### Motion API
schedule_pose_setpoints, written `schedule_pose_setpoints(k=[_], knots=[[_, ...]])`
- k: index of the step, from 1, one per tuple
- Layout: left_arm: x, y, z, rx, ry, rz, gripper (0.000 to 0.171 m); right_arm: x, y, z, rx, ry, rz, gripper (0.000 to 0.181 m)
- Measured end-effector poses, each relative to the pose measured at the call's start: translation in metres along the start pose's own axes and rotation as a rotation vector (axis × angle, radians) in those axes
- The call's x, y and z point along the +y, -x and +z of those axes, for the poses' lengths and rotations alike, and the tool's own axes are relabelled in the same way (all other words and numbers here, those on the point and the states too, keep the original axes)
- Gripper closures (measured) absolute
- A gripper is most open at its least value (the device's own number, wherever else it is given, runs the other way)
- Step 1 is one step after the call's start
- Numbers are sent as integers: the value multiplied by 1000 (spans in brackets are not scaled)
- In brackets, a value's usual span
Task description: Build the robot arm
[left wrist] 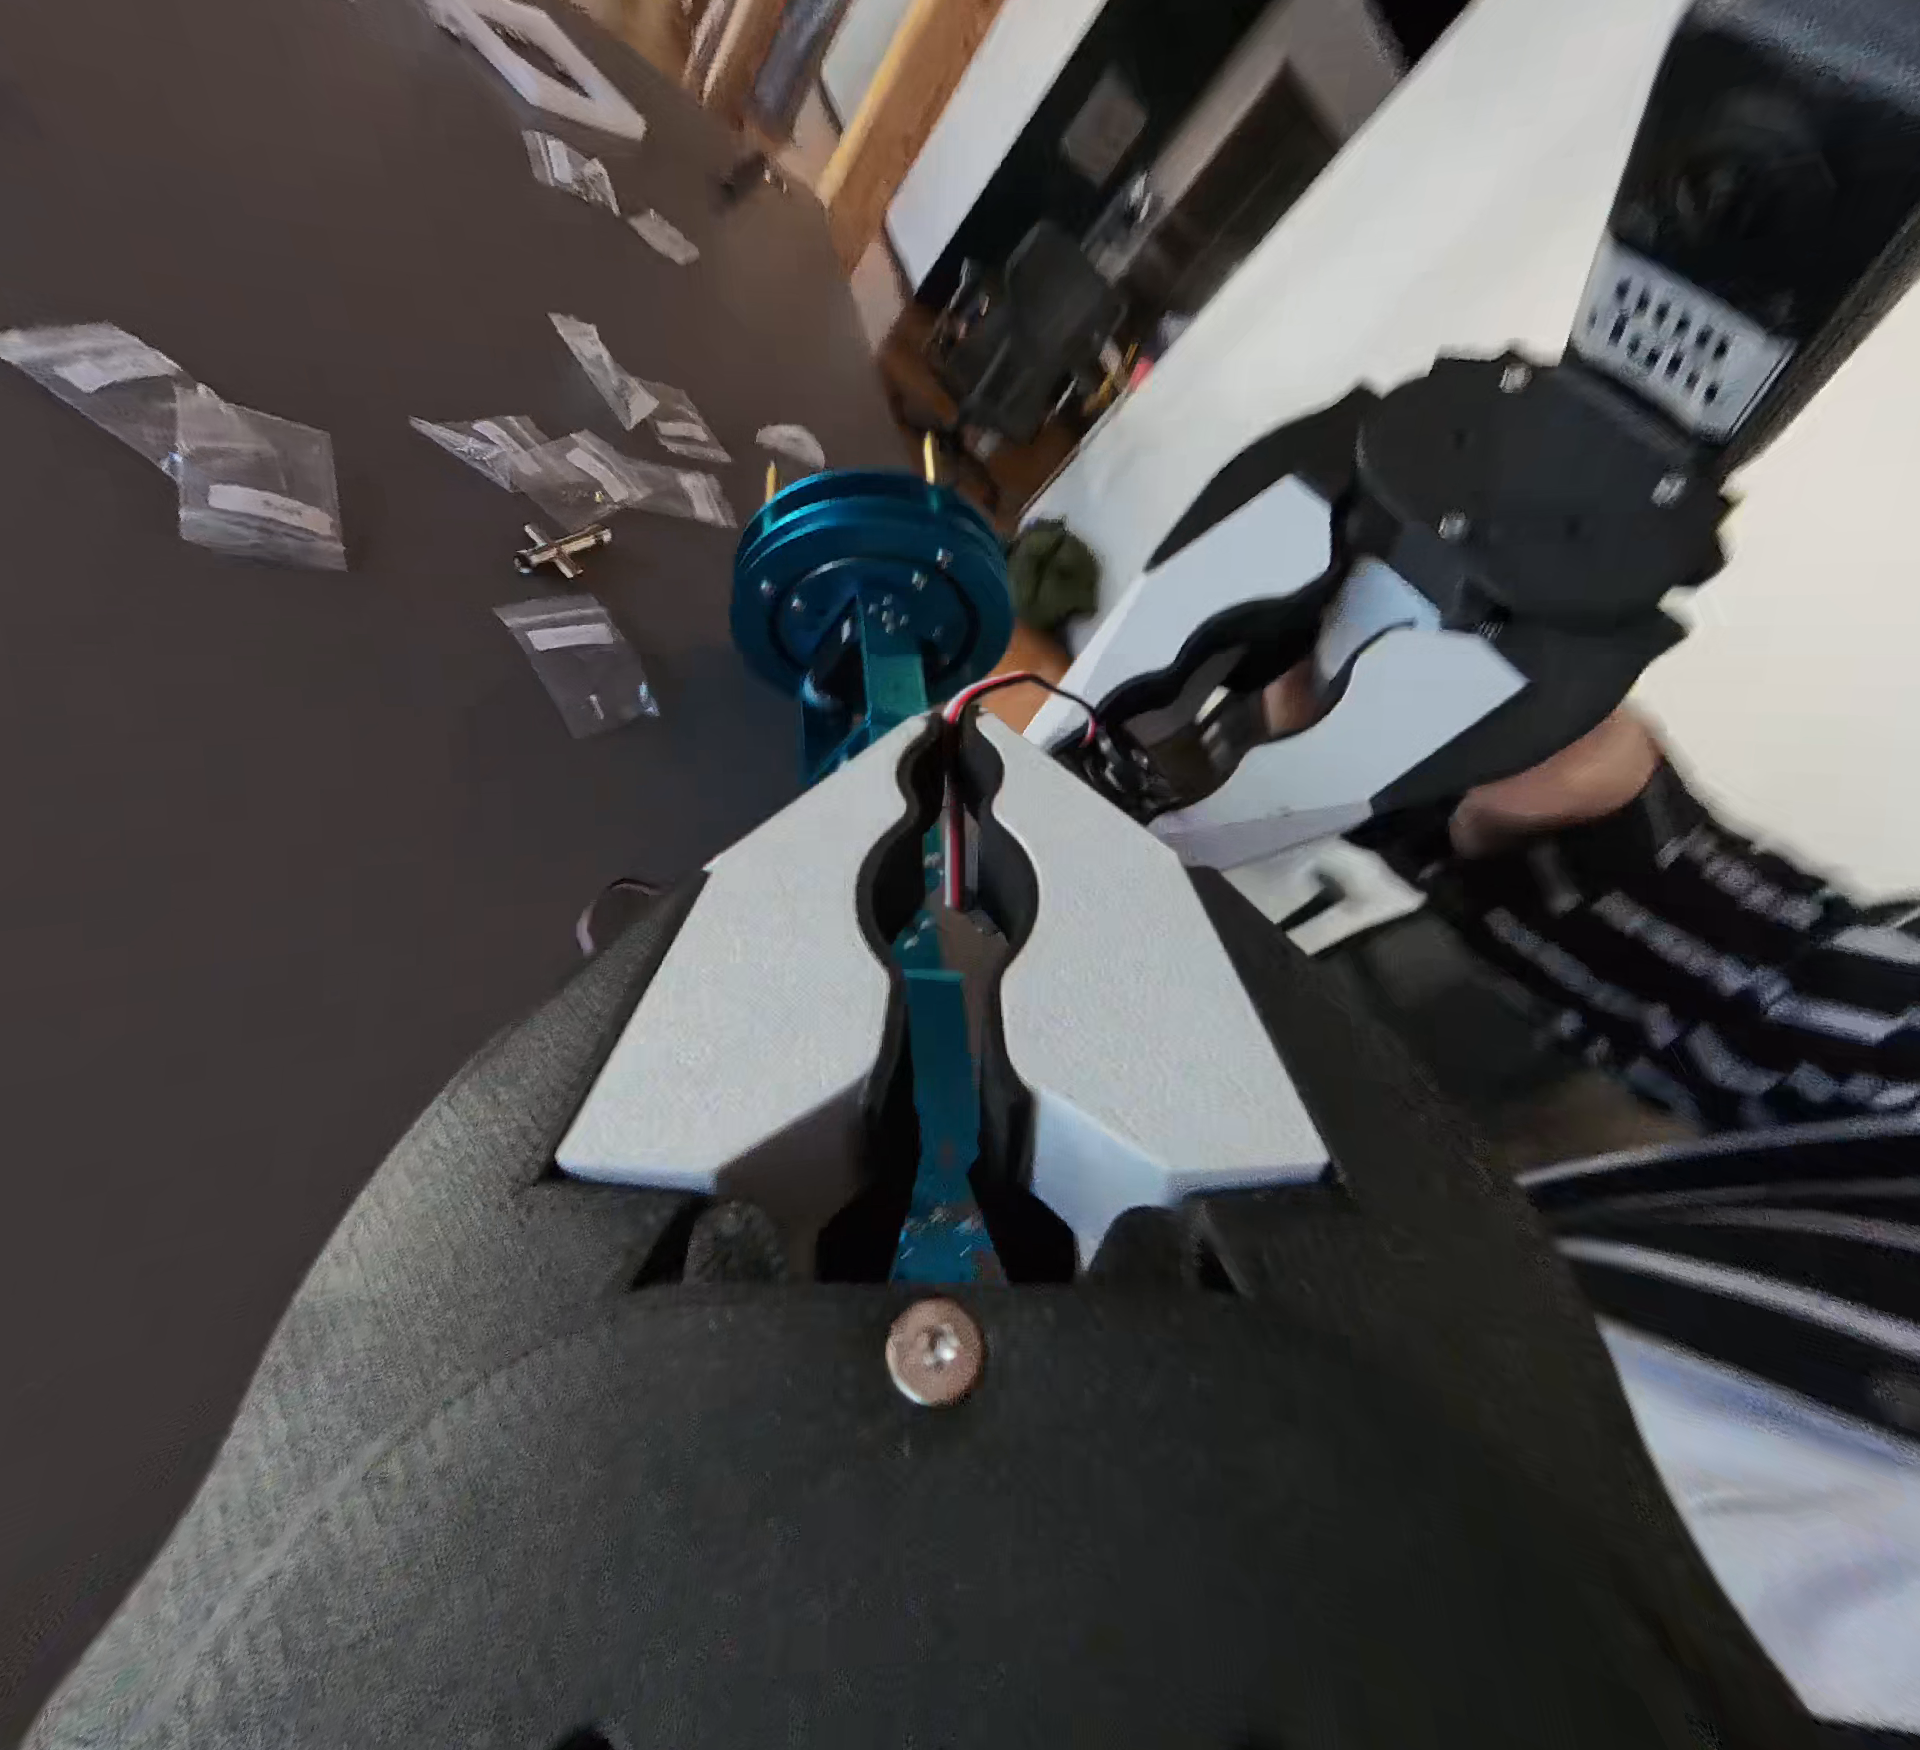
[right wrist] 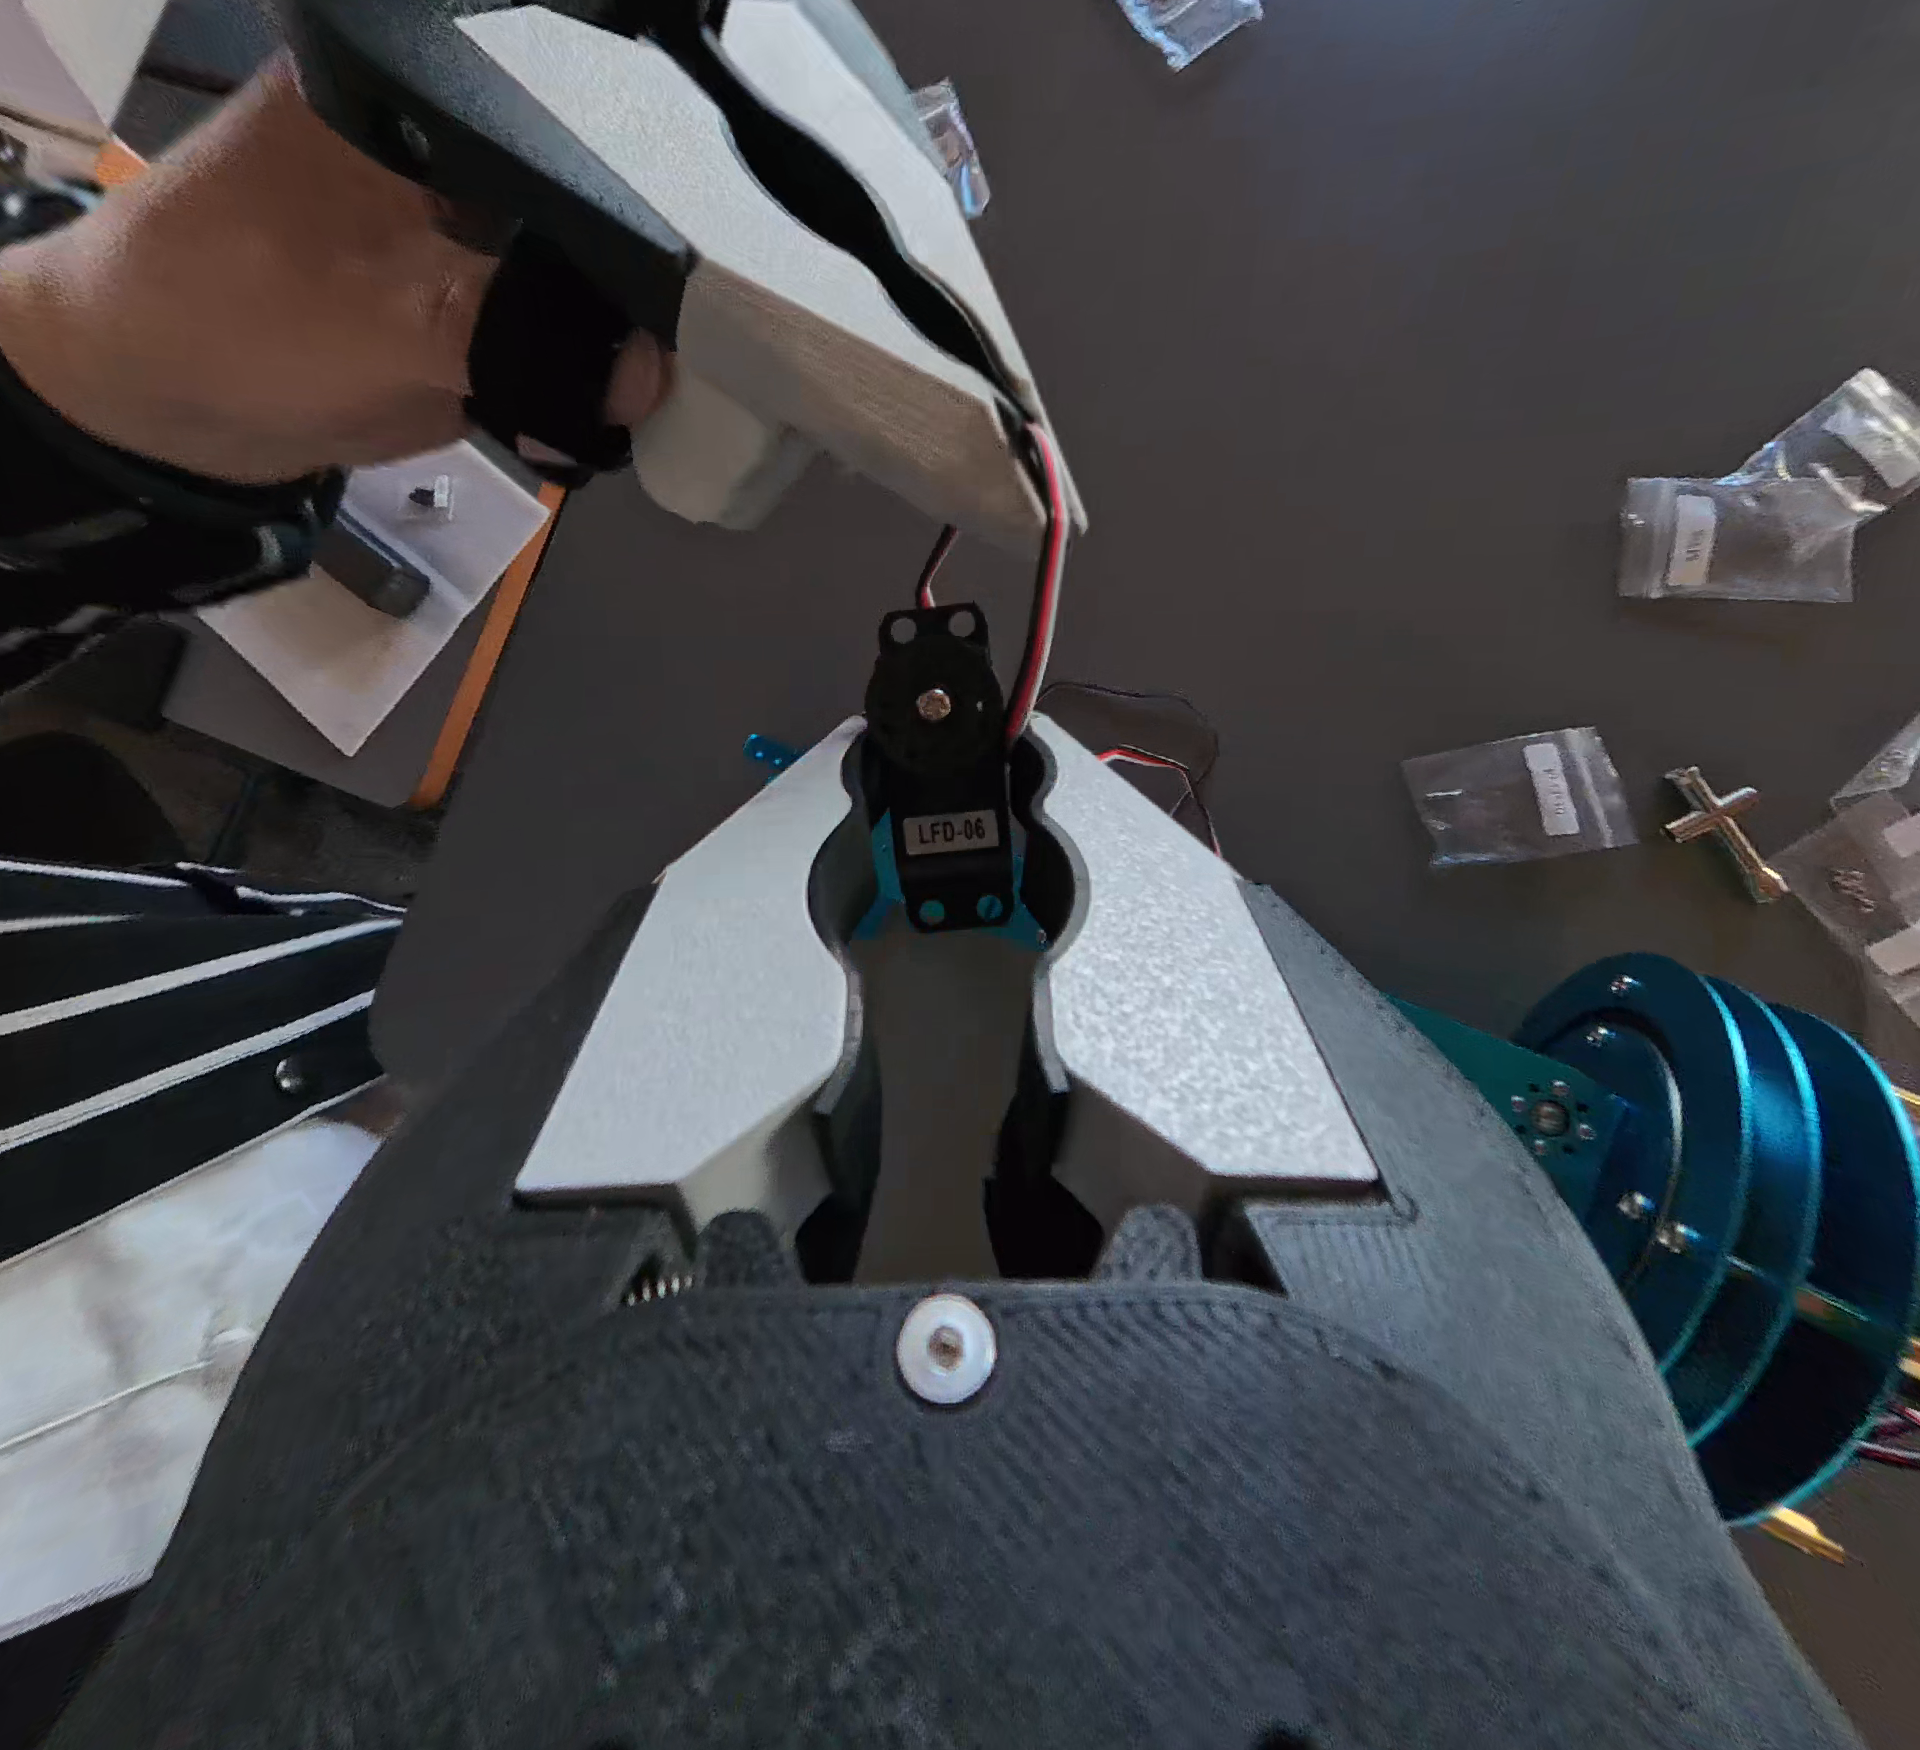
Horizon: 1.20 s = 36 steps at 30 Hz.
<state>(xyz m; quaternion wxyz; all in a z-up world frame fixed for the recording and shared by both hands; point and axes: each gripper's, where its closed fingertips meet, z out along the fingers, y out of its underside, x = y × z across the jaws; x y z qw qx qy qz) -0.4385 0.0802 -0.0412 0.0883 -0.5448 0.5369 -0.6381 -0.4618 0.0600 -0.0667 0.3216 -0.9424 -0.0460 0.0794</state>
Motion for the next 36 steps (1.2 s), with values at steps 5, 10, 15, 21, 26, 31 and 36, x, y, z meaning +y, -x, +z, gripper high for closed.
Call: schedule_pose_setpoints(k=[5, 10, 15, 21, 26, 31, 36], knots=[[-8, 3, -1, 167, -202, -338, 171, -7, -8, 3, 8, -50, -32, 159], [1, -12, -15, 274, -213, -101, 133, -2, -11, 16, 46, -40, -183, 159], [17, -14, -23, 233, -69, 191, 121, -10, 9, 18, -195, -49, -186, 159], [19, -18, -26, 312, -48, 213, 152, -25, 14, 12, -349, -13, -165, 160], [17, -19, -28, 364, -80, 161, 153, -27, 19, 9, -479, 1, -123, 160], [3, -7, -32, 362, -157, -2, 153, -37, 11, 15, -524, -75, -1, 154], [-11, 10, -40, 370, -277, -226, 153, -45, -14, 19, -474, -175, 134, 127]])
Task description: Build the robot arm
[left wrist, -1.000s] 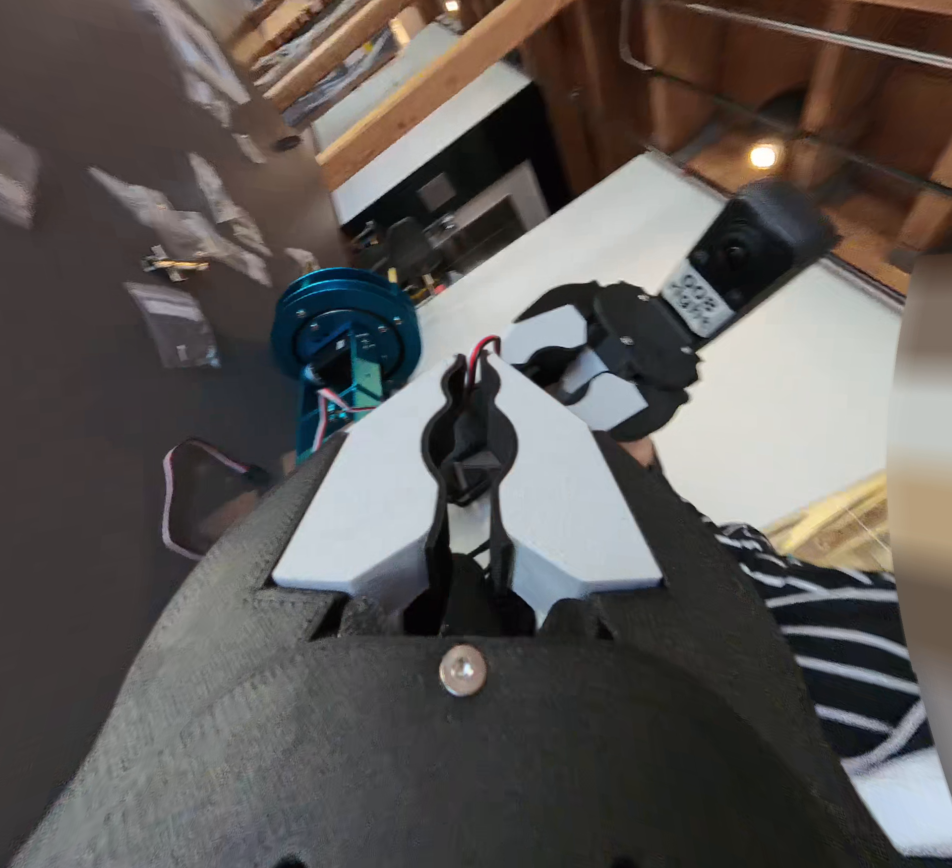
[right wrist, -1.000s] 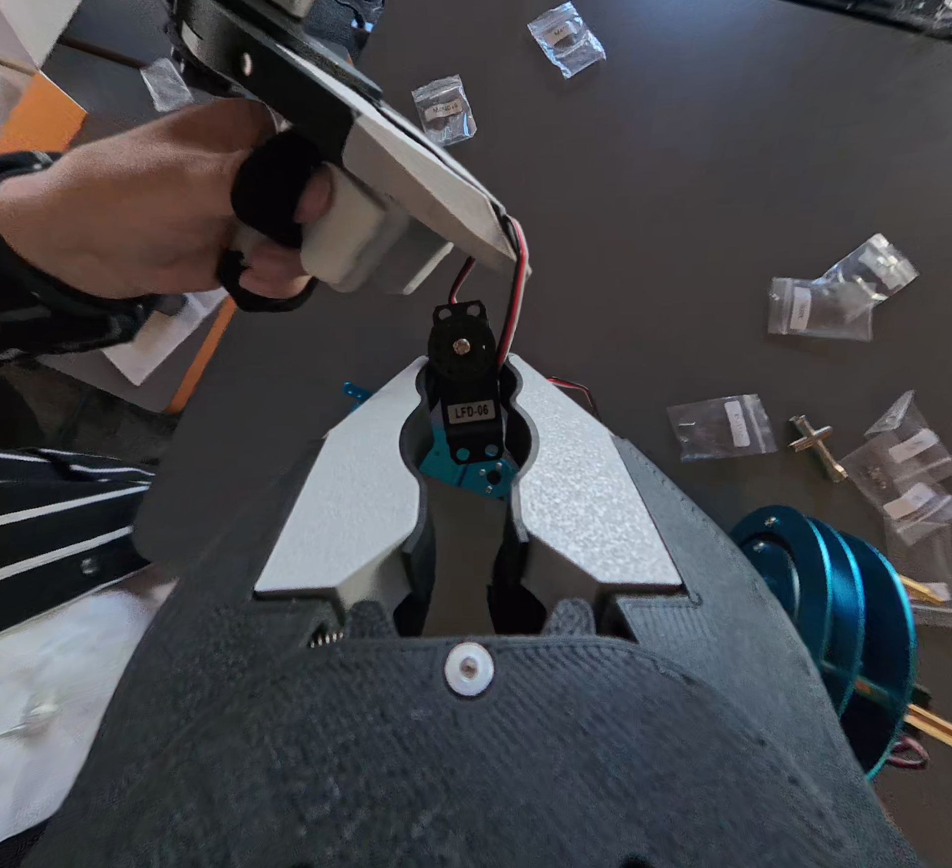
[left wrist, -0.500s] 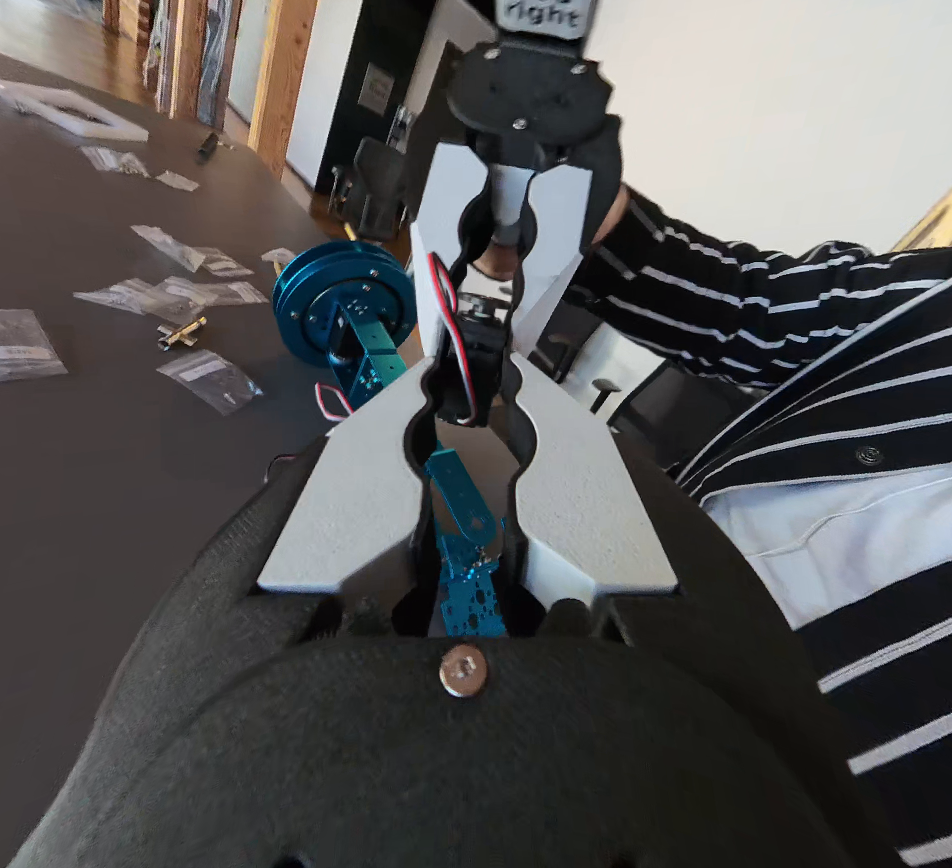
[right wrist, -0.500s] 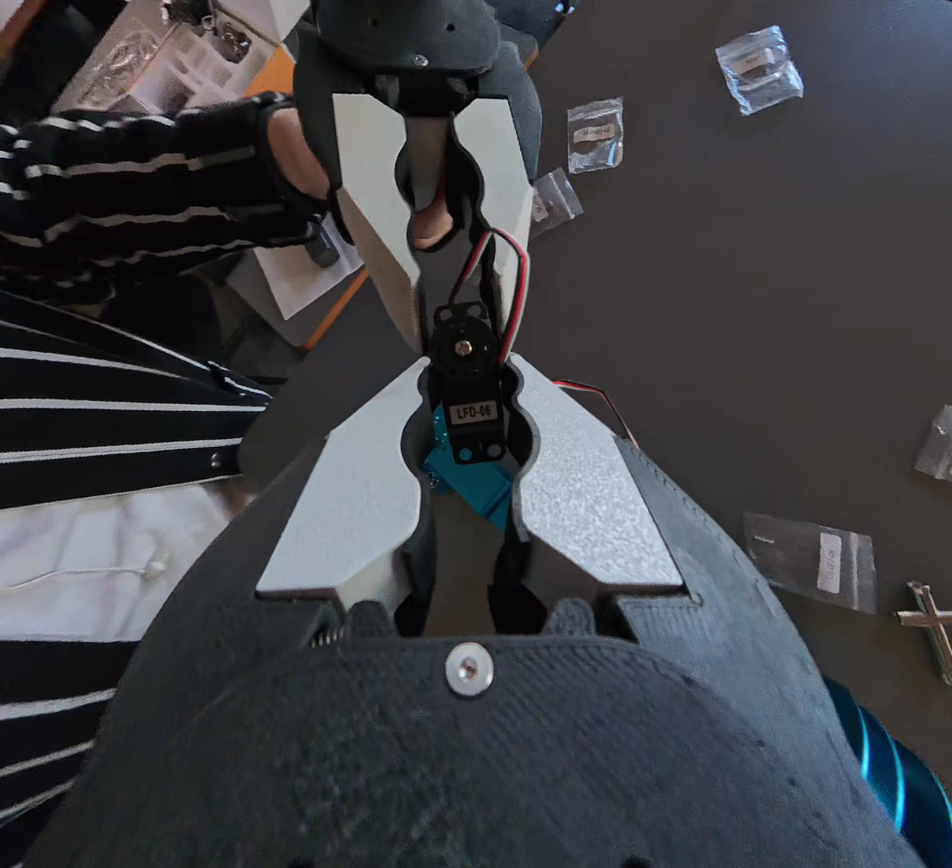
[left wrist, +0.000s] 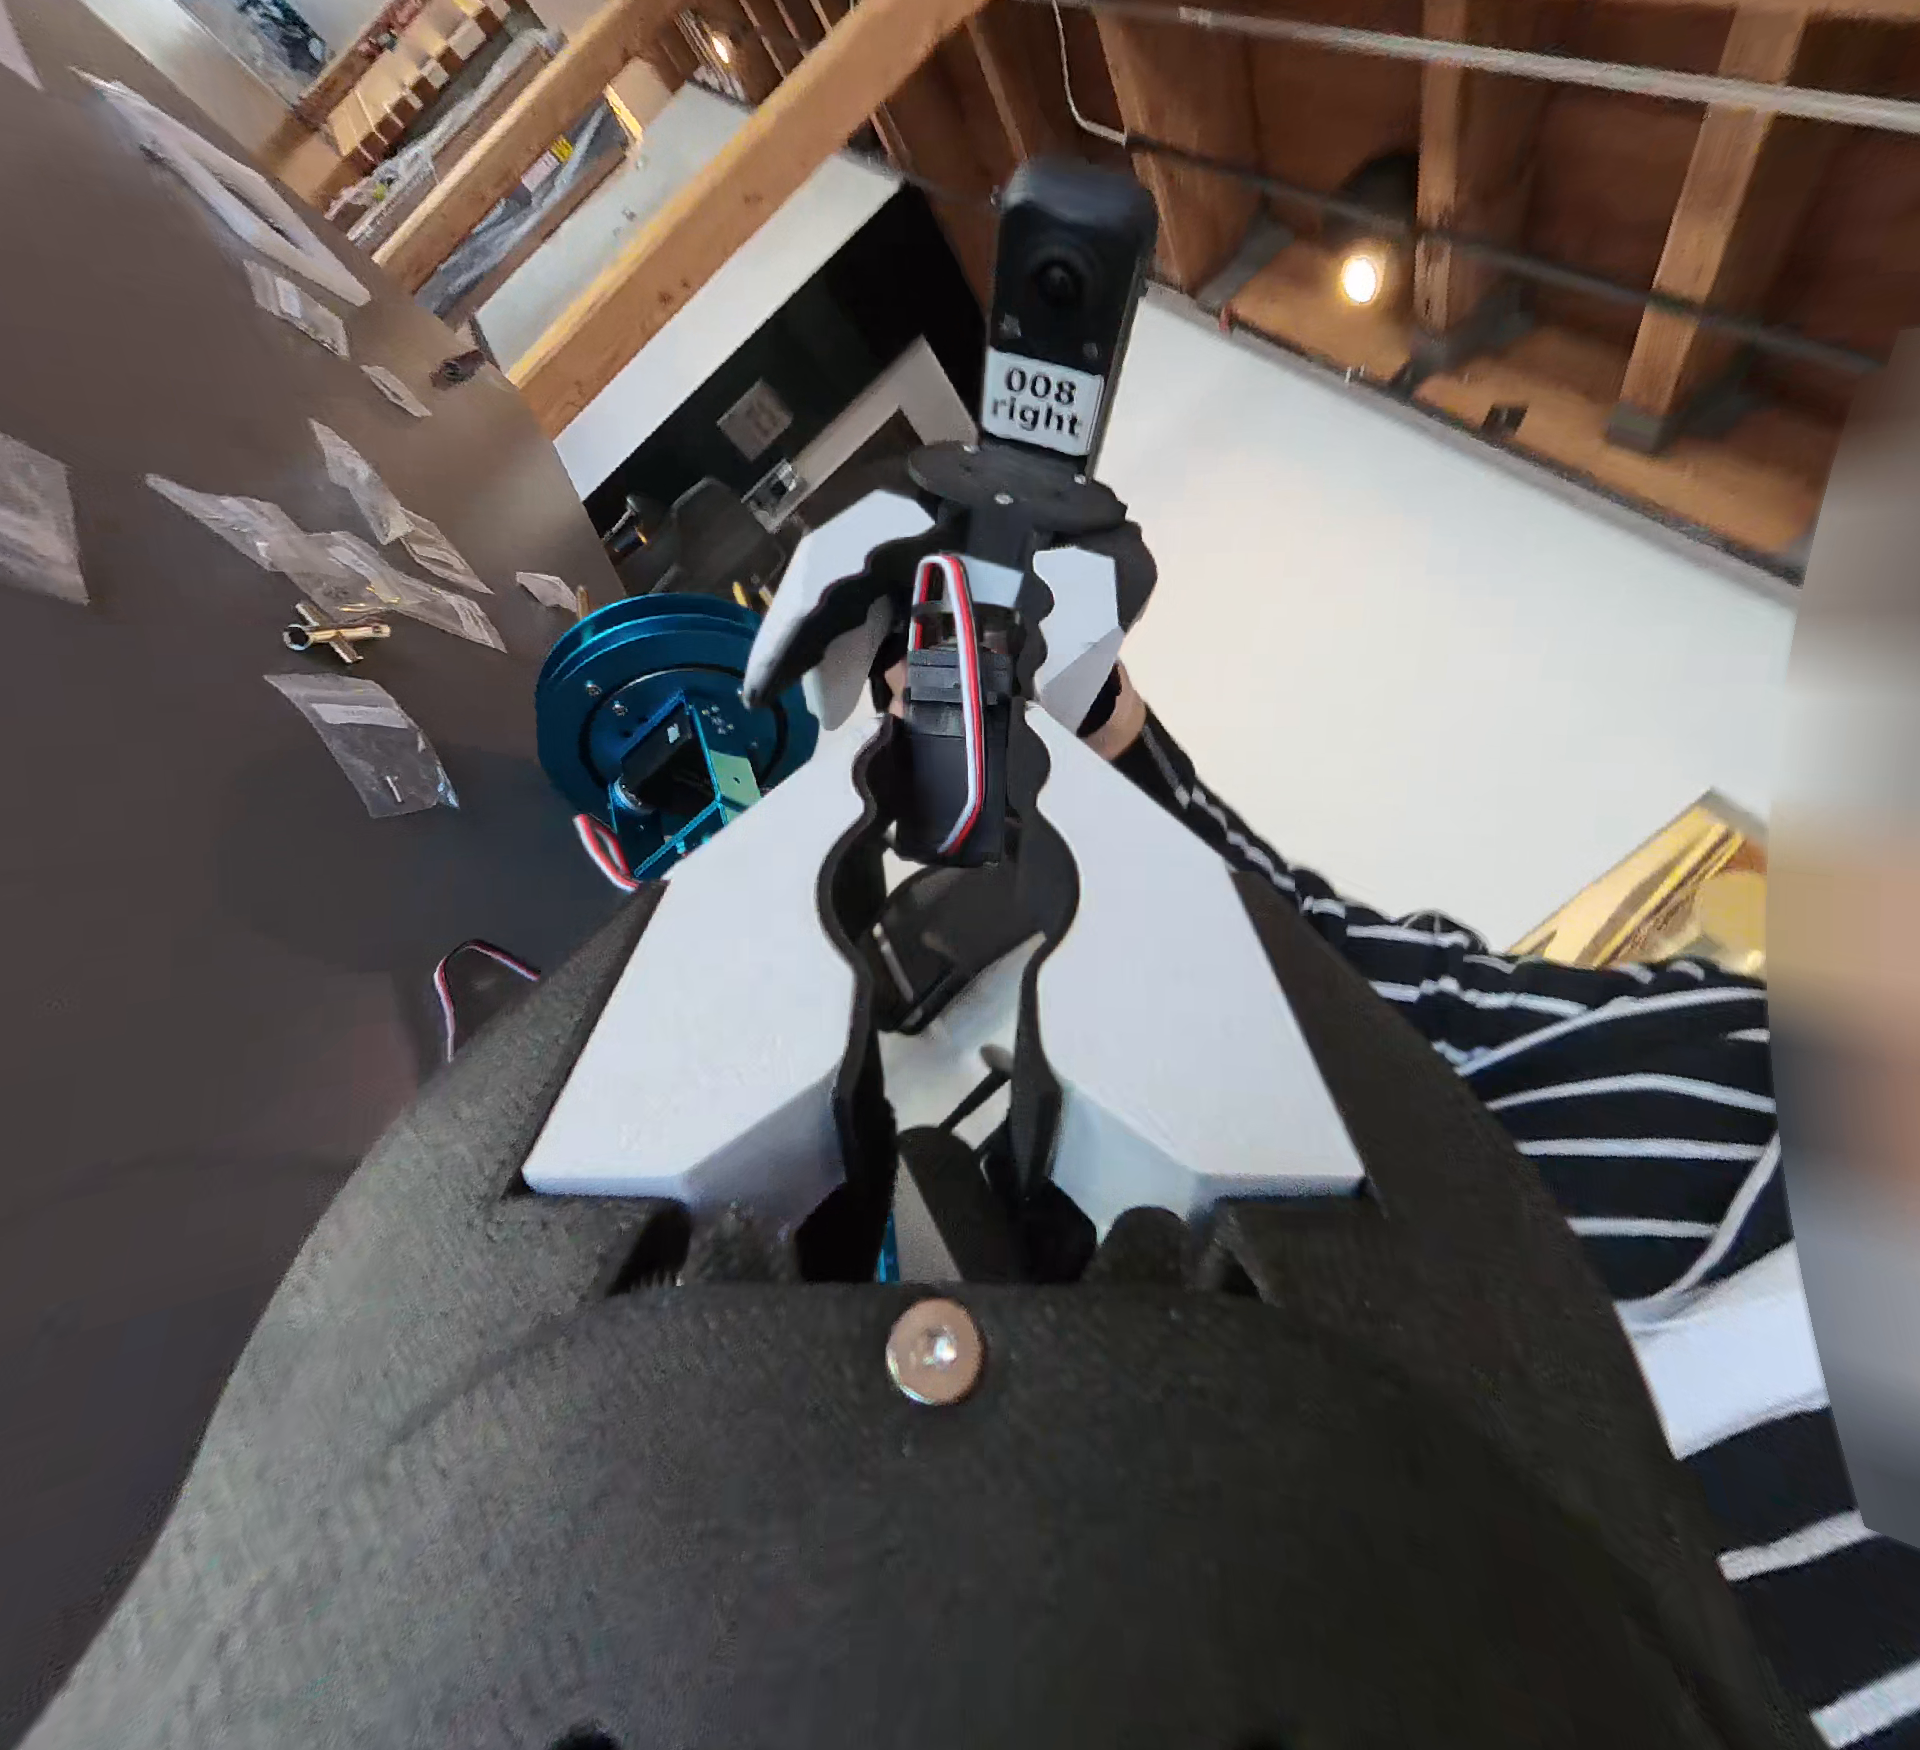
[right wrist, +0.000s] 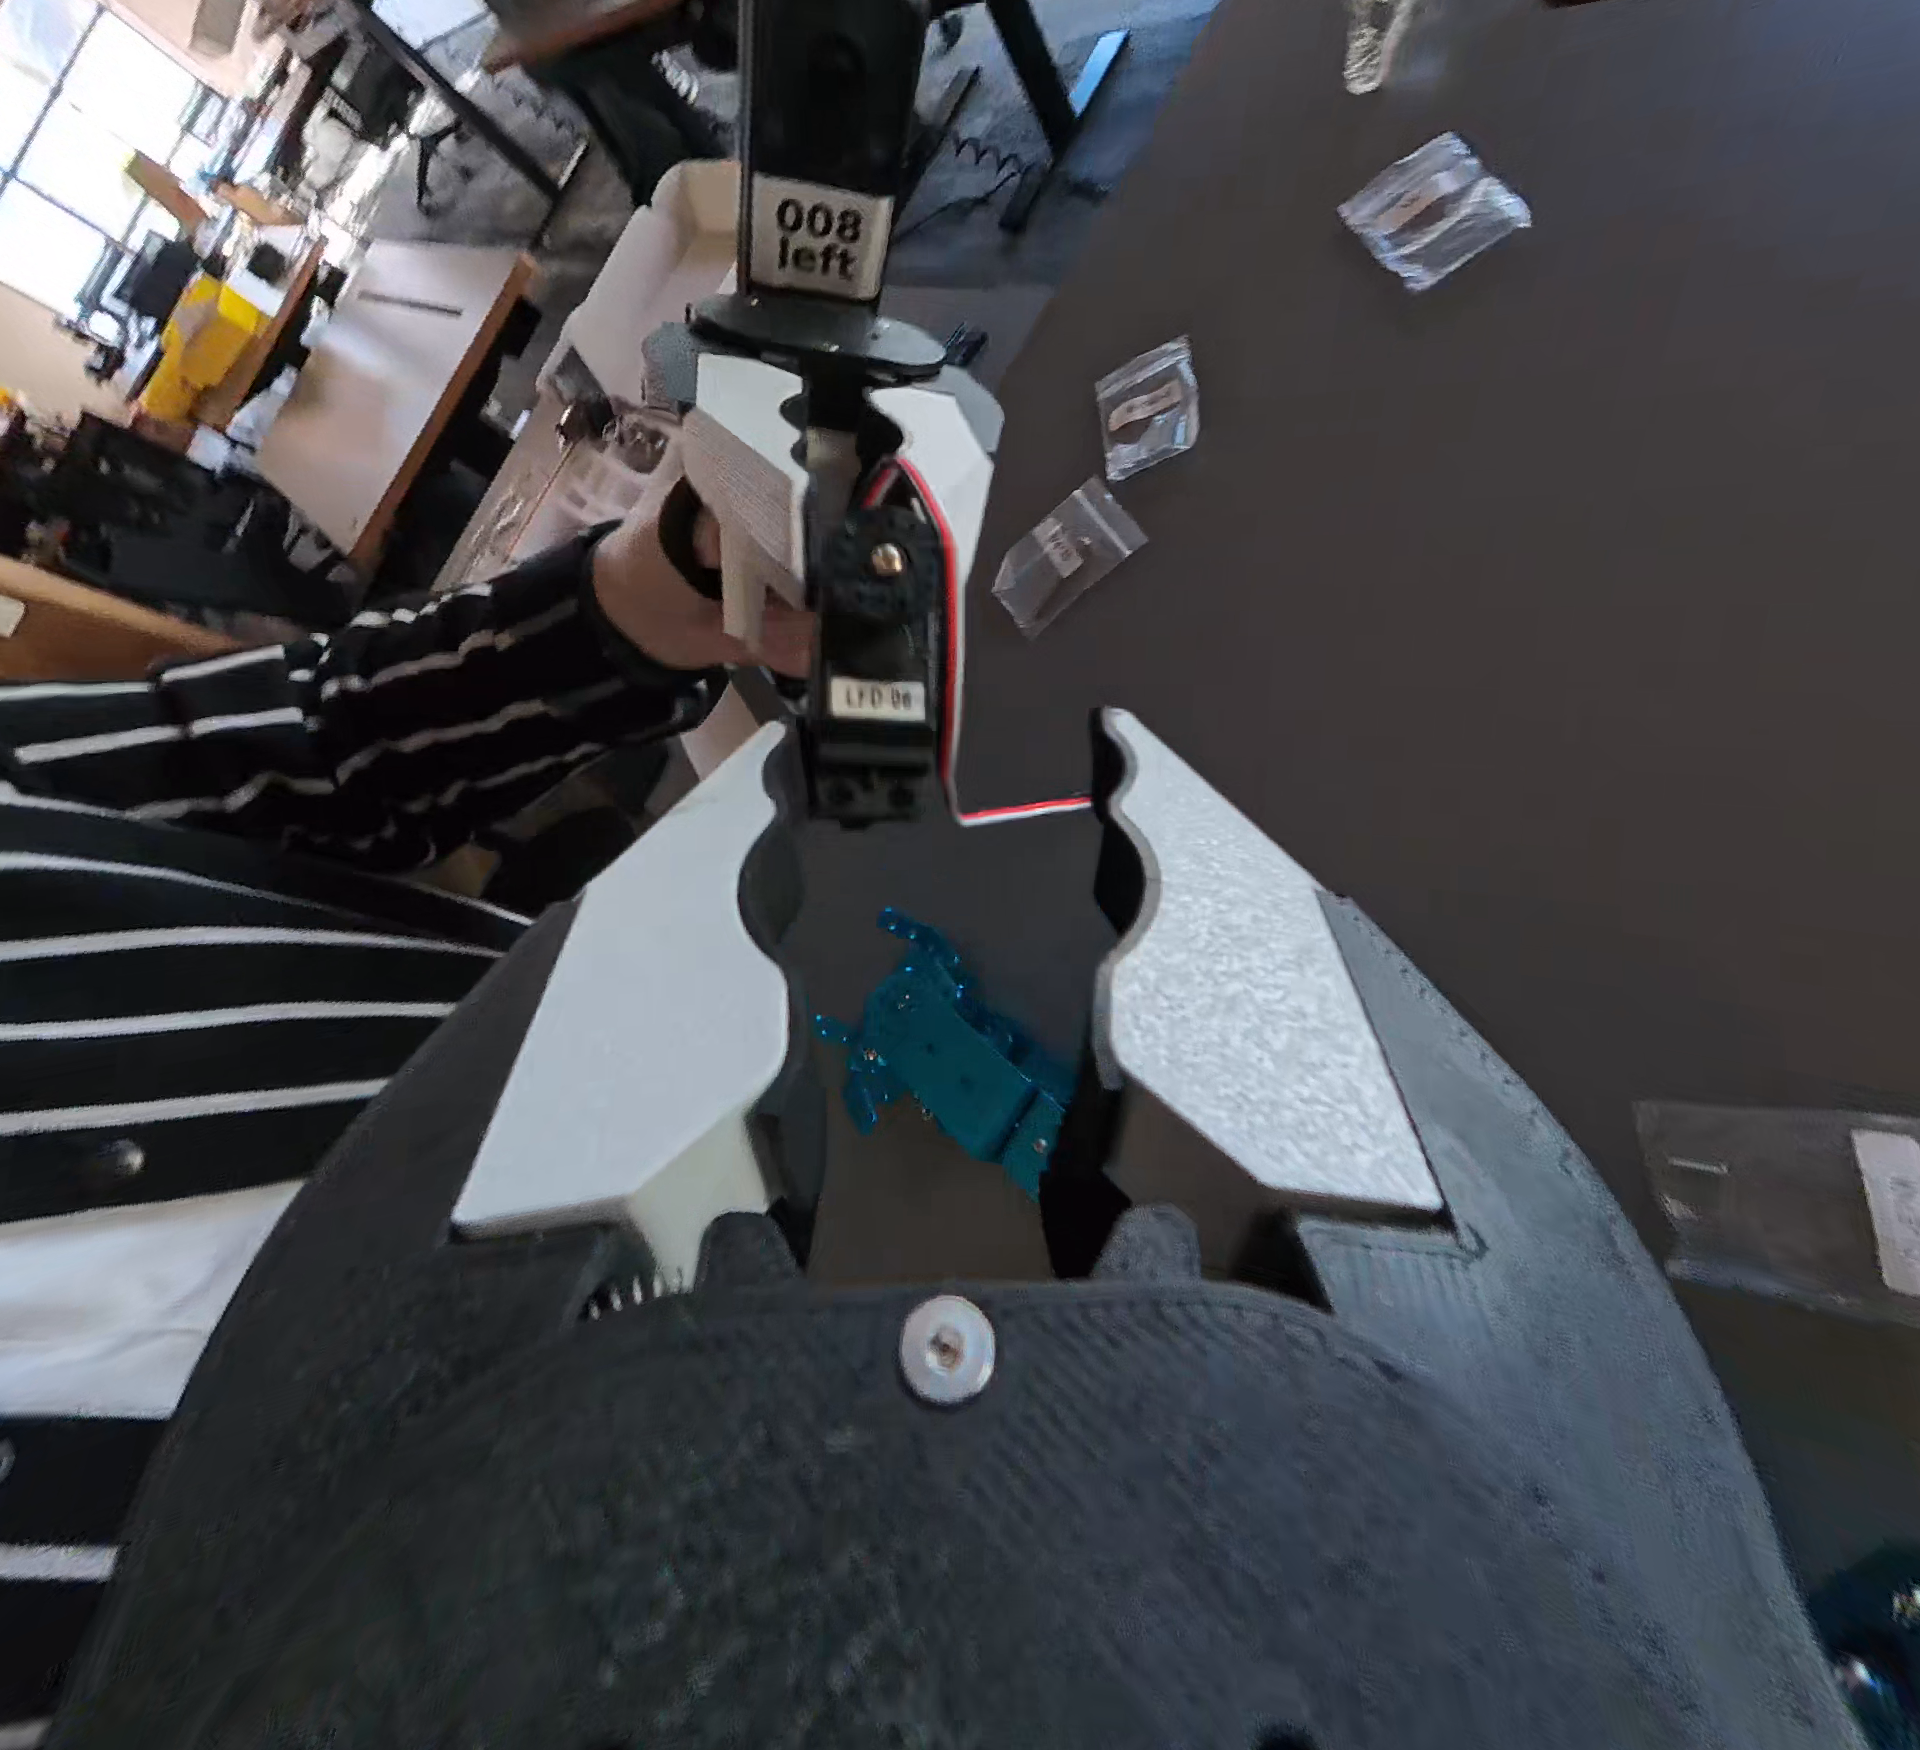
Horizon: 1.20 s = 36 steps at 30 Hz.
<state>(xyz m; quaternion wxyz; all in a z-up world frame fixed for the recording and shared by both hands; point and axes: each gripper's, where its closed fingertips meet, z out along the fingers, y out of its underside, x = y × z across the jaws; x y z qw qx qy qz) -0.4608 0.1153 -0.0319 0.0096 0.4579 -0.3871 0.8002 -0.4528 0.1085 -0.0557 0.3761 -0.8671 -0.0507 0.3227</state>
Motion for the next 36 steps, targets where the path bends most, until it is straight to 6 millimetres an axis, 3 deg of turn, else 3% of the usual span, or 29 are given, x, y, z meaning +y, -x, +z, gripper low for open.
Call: schedule_pose_setpoints(k=[4, 6, 9, 12, 14, 15, 16, 21, 24, 28, 29, 31, 35, 36], knots=[[-3, 9, -7, -21, -51, -89, 153, -5, -13, -29, 124, -115, 69, 122], [-4, 7, -8, 6, -74, -132, 153, 1, 3, -34, 43, -120, 118, 139], [-3, 6, -5, 9, -75, -125, 153, 13, 25, -15, -126, -46, 229, 133], [1, 3, 1, 5, -42, -90, 153, 15, 16, 5, -86, -19, 212, 117], [3, -1, 4, 14, -22, -71, 153, -2, 21, 6, -151, -105, 229, 132], [3, -3, 4, 18, -20, -65, 153, -7, 20, 4, -160, -130, 238, 153], [3, -3, 4, 12, -20, -55, 154, -7, 18, 4, -156, -127, 238, 158], [7, -7, 6, 44, -18, -34, 151, 7, 20, 3, -101, -7, 144, 159], [-8, -11, 2, 160, -95, -177, 133, 14, 17, 1, 13, 71, 35, 159], [10, 4, 9, 86, 49, -129, 119, 17, 19, -3, 87, 179, -65, 160], [12, -1, 12, 112, 74, -131, 119, 19, 20, -4, 80, 216, -68, 160], [12, -13, 14, 205, 86, -143, 151, 21, 23, -5, 62, 282, -79, 159], [3, -15, 12, 237, 12, -140, 155, 12, 23, -8, 26, 290, -36, 159], [-1, -13, 10, 229, -14, -139, 164, 10, 23, -9, 20, 287, -31, 159]])
